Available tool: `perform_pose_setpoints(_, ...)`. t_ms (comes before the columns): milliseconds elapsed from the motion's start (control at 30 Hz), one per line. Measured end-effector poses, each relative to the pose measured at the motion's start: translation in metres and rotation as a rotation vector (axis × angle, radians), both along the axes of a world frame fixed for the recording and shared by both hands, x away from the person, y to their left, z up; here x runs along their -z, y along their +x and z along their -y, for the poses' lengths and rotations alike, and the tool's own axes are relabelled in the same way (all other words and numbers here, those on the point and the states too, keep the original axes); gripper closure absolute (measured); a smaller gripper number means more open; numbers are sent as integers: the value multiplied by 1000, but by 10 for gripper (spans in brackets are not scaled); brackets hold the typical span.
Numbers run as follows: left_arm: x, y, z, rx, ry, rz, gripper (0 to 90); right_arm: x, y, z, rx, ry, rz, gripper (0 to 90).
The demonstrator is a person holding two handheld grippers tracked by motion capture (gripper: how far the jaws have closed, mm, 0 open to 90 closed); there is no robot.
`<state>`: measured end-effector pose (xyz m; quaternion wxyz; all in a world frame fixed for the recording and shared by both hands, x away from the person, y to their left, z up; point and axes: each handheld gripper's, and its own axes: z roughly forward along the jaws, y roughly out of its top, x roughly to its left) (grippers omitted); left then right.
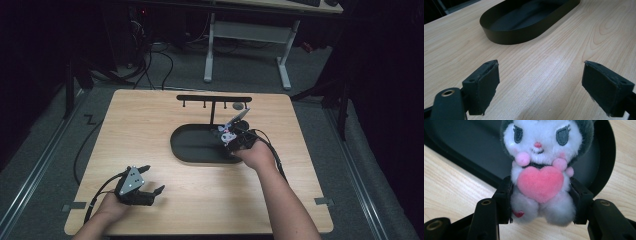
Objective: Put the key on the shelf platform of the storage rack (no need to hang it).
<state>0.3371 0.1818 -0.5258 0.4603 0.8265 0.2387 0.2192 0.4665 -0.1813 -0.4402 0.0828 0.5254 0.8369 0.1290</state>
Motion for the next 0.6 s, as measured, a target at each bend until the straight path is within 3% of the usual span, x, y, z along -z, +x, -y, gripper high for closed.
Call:
perform_pose_setpoints(367,0,0,0,1,1,-1,154,9,15,-5,30,8,-1,470)
perform_pose_setpoints(600,0,0,-1,0,0,-3,154,13,19,-7,19,14,9,469)
